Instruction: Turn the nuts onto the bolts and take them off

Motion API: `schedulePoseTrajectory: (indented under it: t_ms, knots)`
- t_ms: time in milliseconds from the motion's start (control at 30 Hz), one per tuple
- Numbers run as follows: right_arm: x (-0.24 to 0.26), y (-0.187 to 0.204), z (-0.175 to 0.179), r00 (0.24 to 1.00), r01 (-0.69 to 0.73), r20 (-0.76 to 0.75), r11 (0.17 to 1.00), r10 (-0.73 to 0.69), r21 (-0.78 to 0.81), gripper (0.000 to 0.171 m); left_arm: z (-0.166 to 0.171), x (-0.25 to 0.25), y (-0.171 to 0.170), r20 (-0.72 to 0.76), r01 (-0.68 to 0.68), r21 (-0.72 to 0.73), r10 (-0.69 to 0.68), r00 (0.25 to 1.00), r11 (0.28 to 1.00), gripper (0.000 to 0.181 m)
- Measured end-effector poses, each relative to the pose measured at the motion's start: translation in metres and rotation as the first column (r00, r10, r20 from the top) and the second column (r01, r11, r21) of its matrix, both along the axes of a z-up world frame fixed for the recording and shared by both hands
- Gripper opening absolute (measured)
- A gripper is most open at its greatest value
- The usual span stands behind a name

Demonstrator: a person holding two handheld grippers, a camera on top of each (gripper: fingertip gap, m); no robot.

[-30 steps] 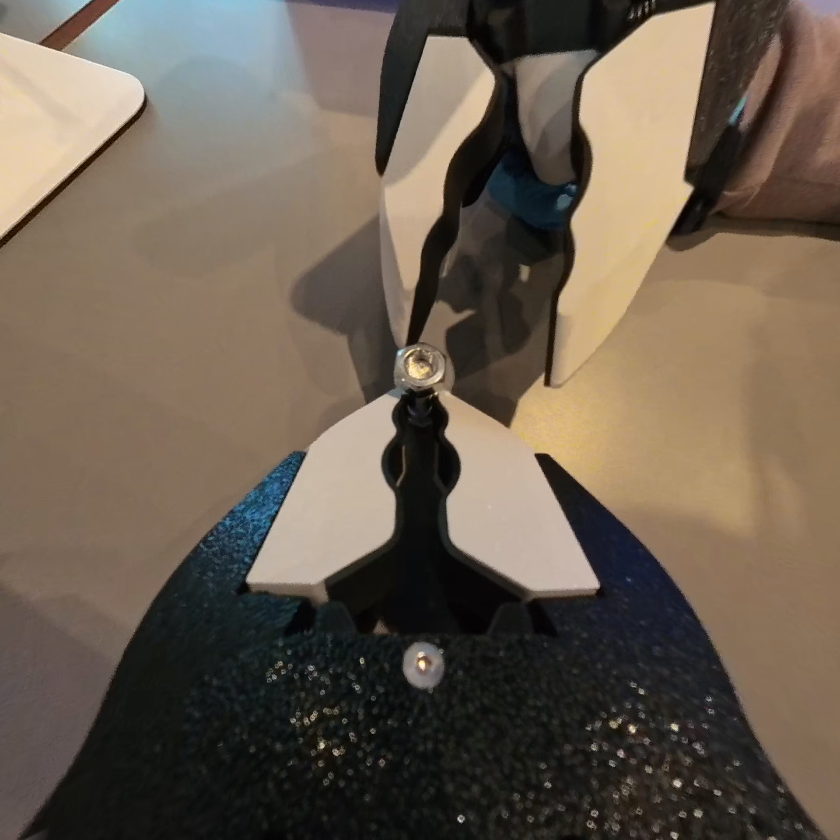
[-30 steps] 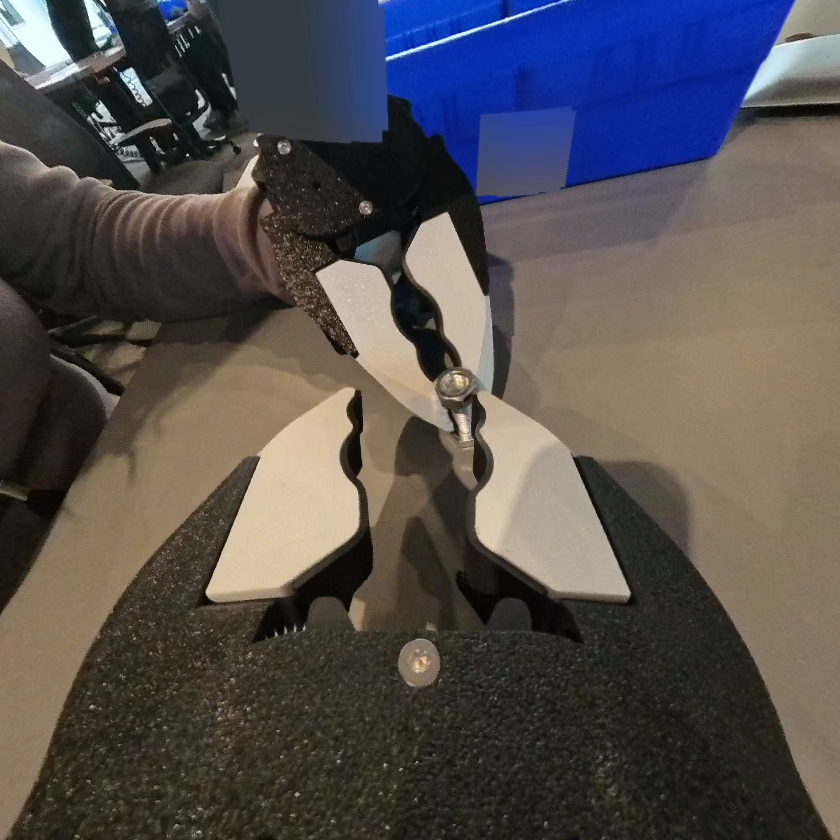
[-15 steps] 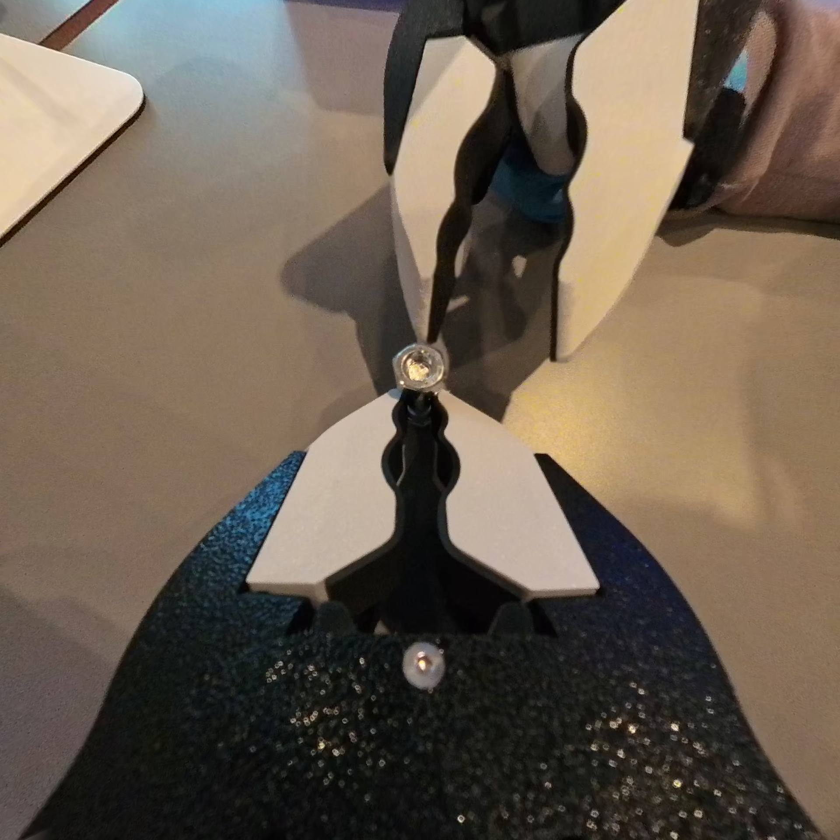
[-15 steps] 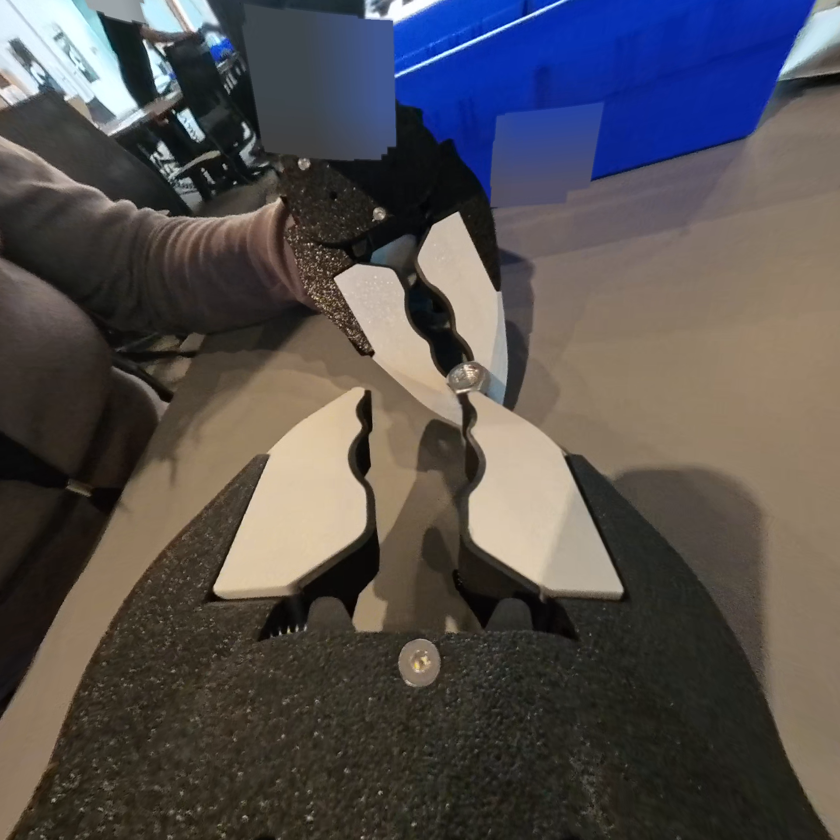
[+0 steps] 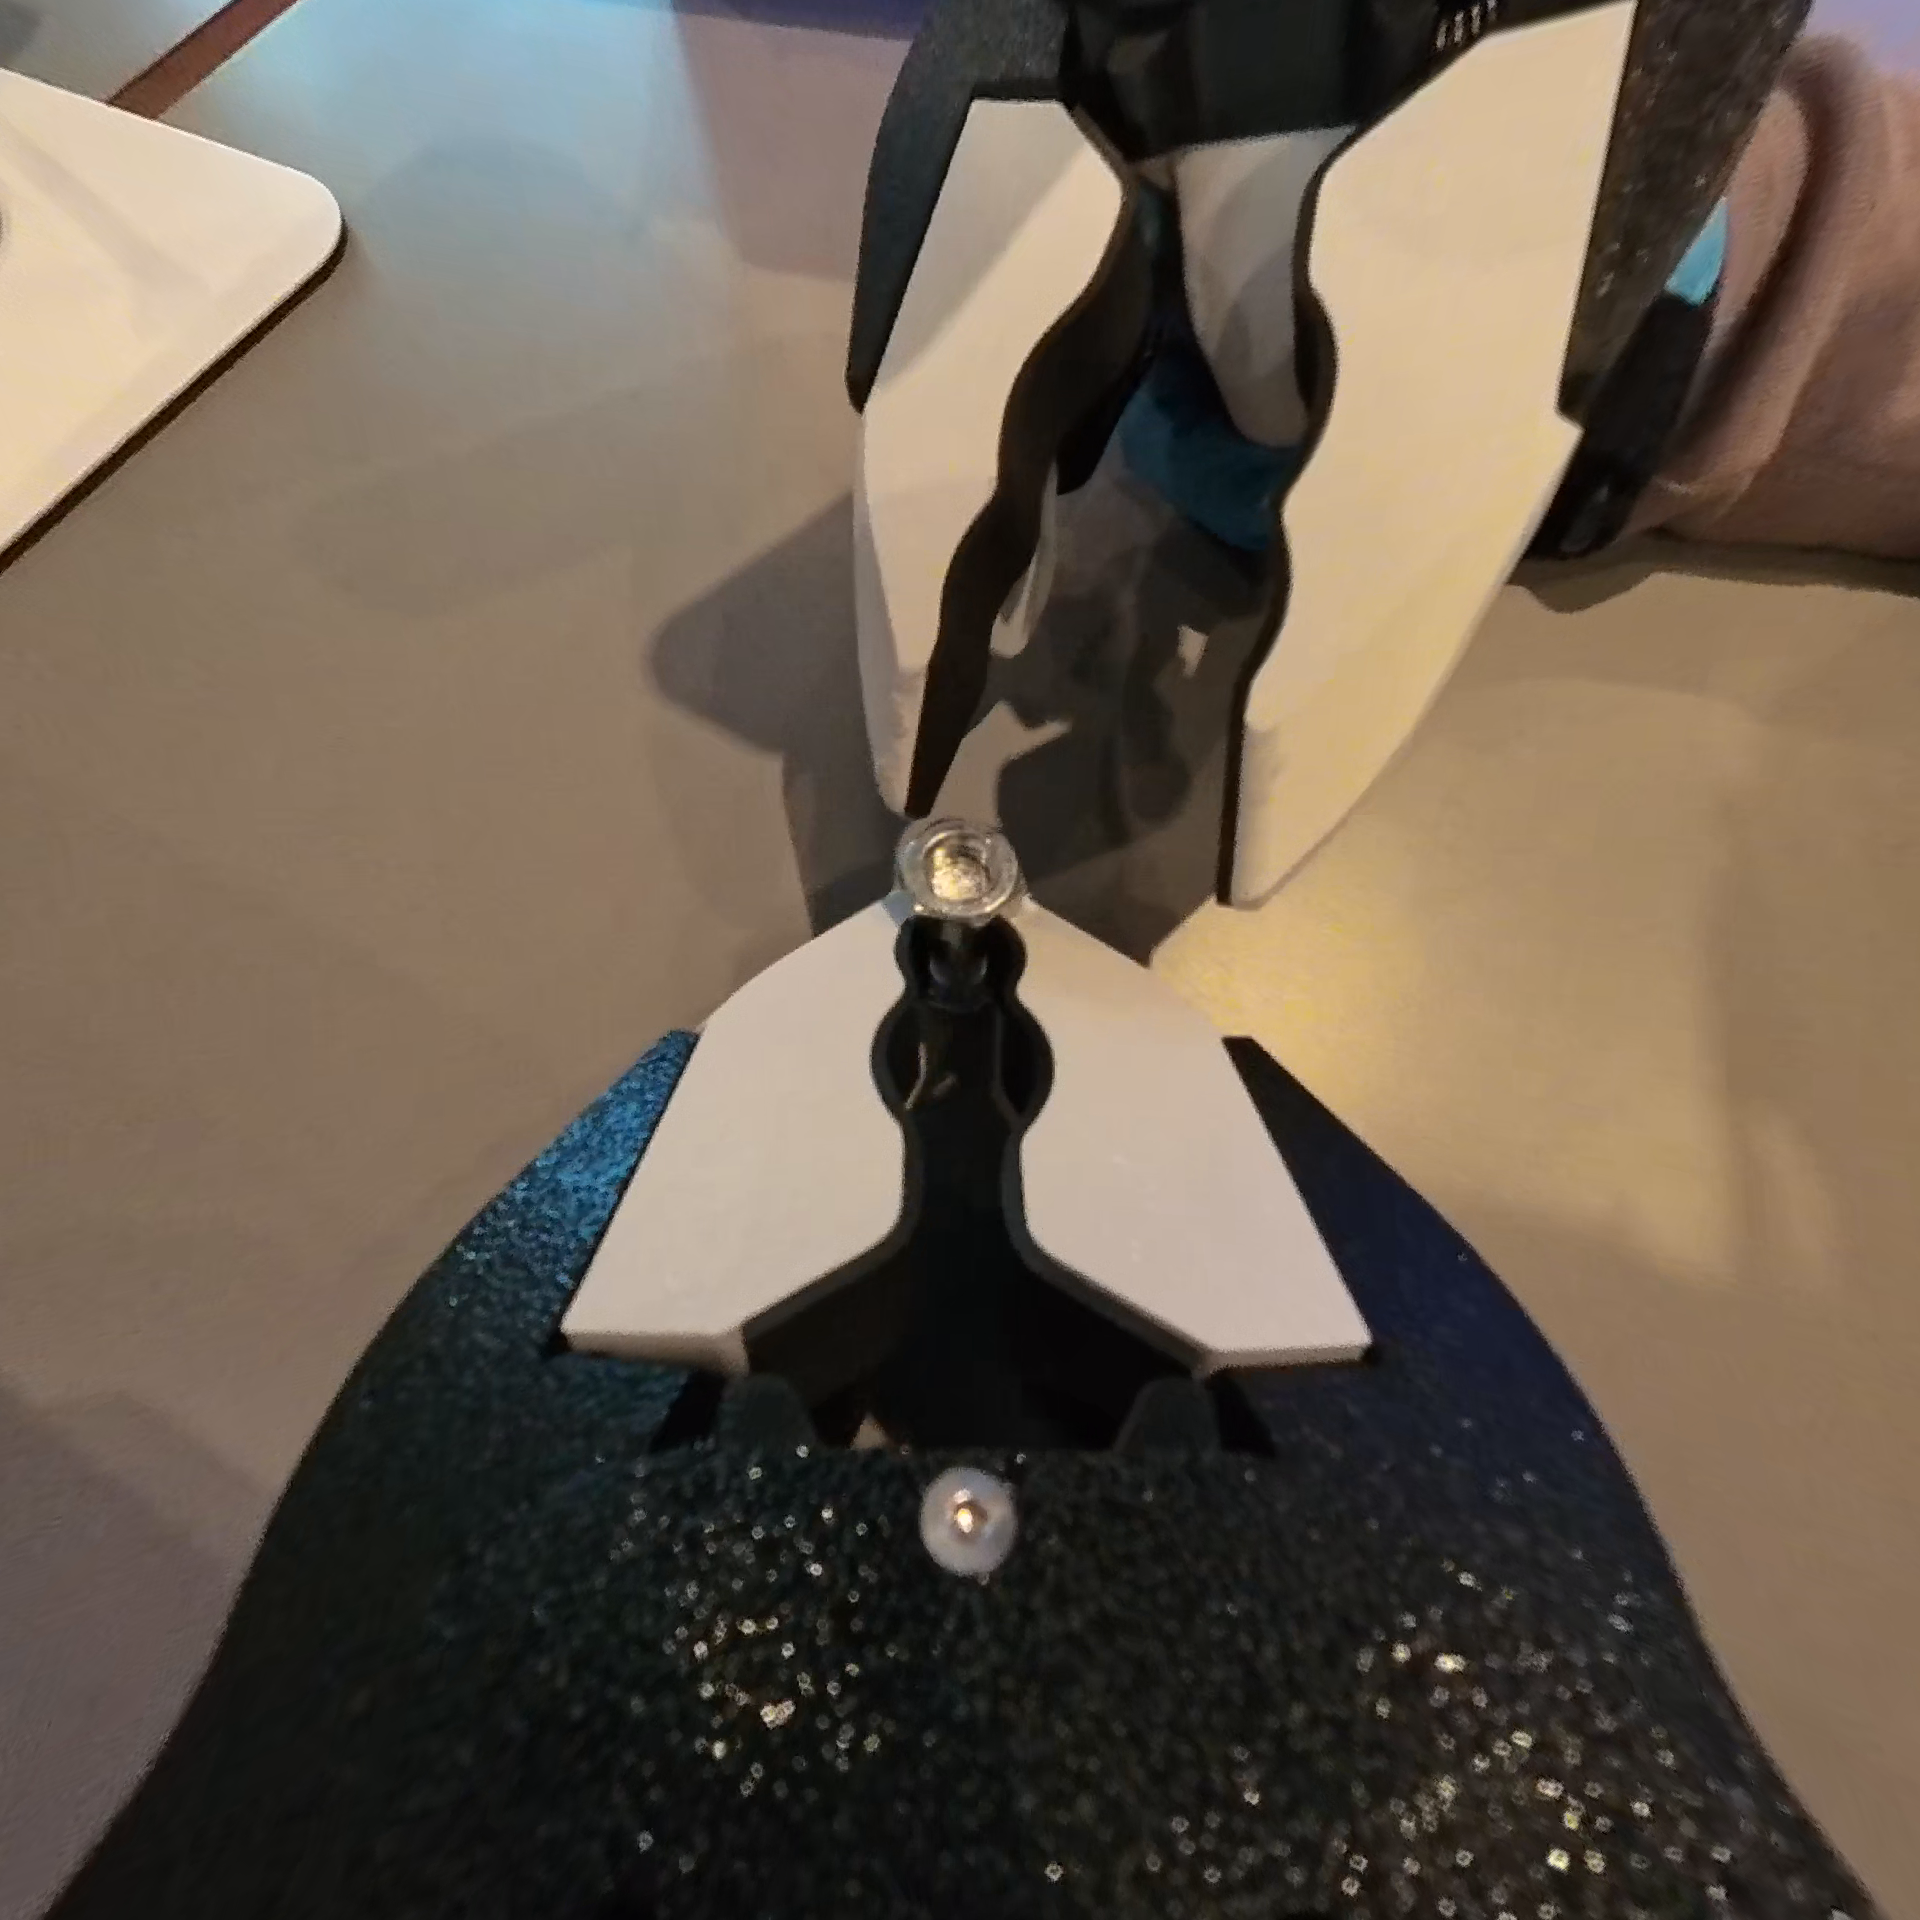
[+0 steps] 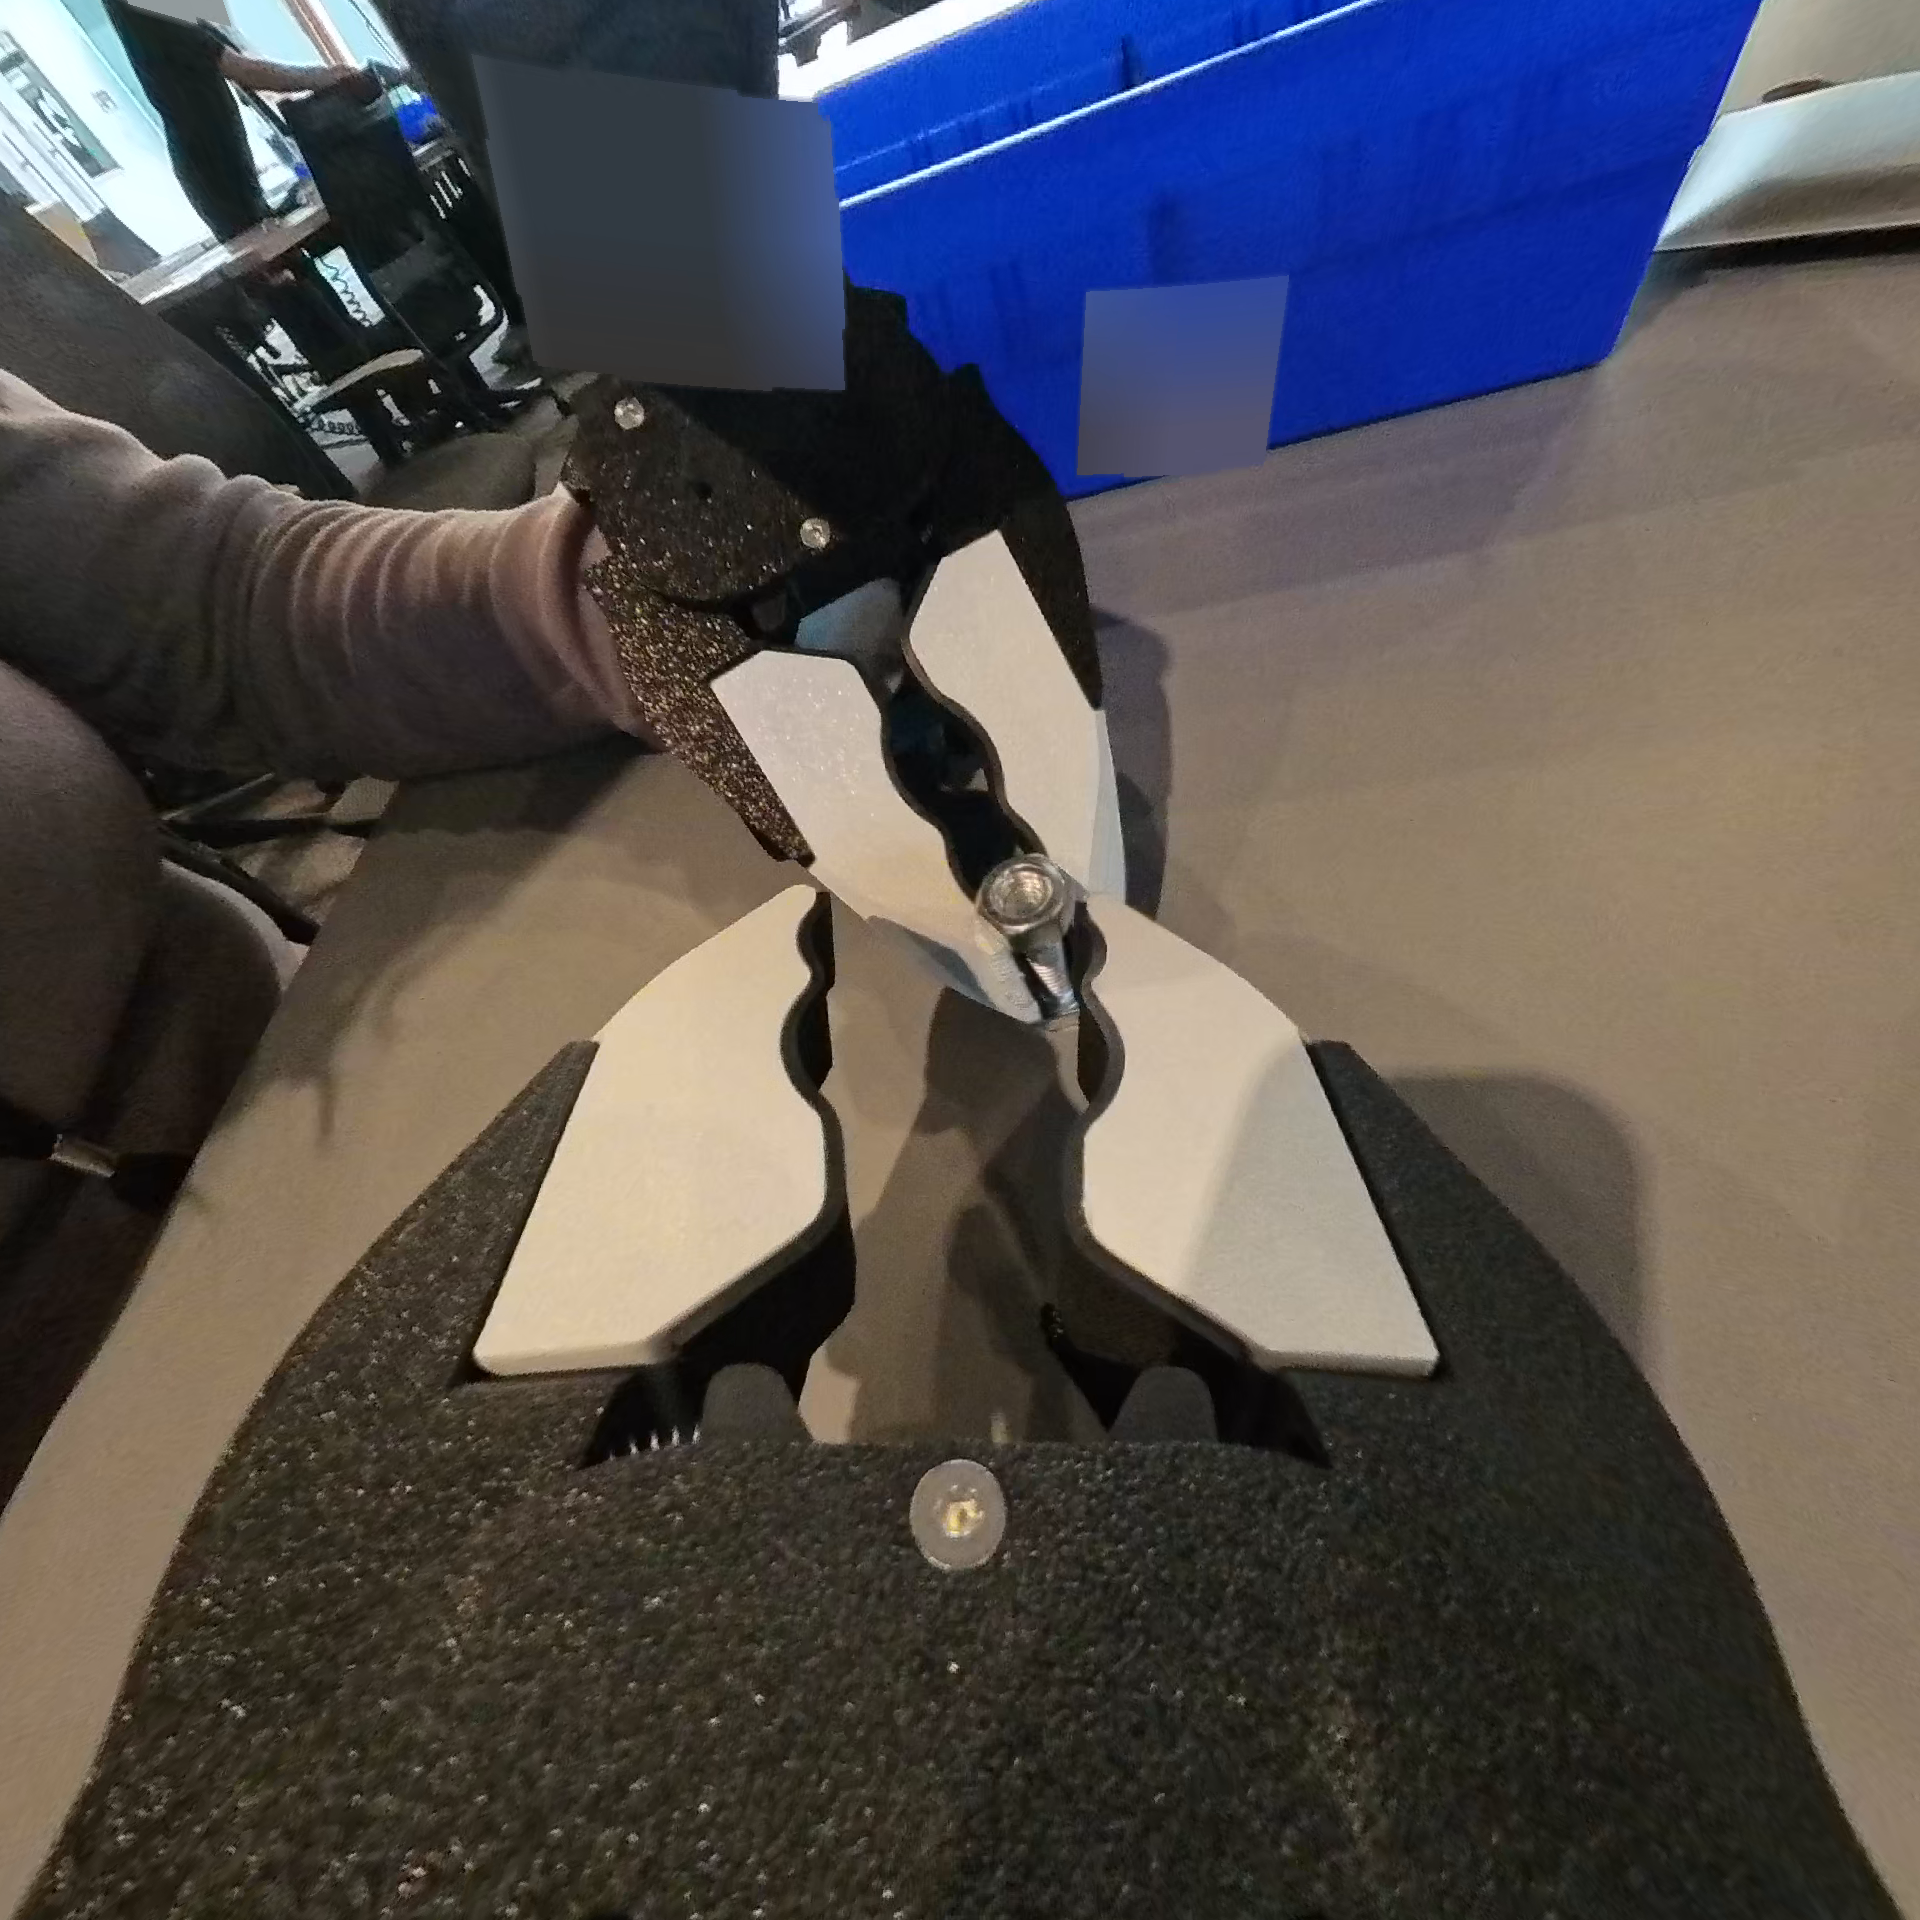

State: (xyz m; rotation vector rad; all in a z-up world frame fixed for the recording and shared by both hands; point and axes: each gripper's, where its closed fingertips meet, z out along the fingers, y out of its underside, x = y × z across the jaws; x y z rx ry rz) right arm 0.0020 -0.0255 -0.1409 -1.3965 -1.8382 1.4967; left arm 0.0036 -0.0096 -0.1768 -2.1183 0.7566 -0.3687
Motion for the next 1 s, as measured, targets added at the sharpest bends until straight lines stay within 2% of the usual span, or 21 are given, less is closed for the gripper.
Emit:
schedulePoseTrajectory:
  t_ms: [167,333,567,600,667,700,1000]
  knots:
    - [0.0009,-0.0044,-0.003,0.999,-0.03,0.019,0.999,0.03,0.011,0.047,0.0,0.0003,-0.0005,0.0,0.003,0.0,-0.003,1.0,1.0,0.01]
    - [0.0059,-0.0057,0.0026,0.997,-0.07,0.013,0.994,0.072,-0.084,0.049,0.0001,0.0011,-0.0017,0.0,0.011,0.0,-0.011,1.0,1.0,0.01]
    - [0.0014,-0.0029,-0.0008,1.0,-0.019,-0.001,1.0,0.019,0.02,0.05,0.0002,0.0004,-0.0014,0.0,0.002,0.001,-0.002,1.0,1.0,0.01]
    - [0.0016,-0.0032,-0.001,1.0,-0.021,-0.001,1.0,0.021,0.022,0.05,0.0001,0.0007,-0.002,0.001,0.005,0.0,-0.005,1.0,1.0,0.012]
    - [0.0019,-0.0031,0.0003,1.0,-0.023,-0.007,1.0,0.023,0.015,0.05,-0.0006,0.0044,-0.0062,-0.001,0.033,-0.005,-0.033,0.999,0.999,0.031]
    - [0.0023,-0.0031,0.0012,1.0,-0.025,-0.011,1.0,0.025,0.008,0.05,-0.0009,0.0058,-0.0074,-0.002,0.04,-0.007,-0.04,0.999,0.999,0.035]
    - [0.003,-0.0043,0.0015,0.999,-0.039,-0.009,0.999,0.039,0.001,0.049,-0.0038,-0.0013,-0.0081,-0.036,0.003,-0.044,-0.005,0.999,0.999,0.023]
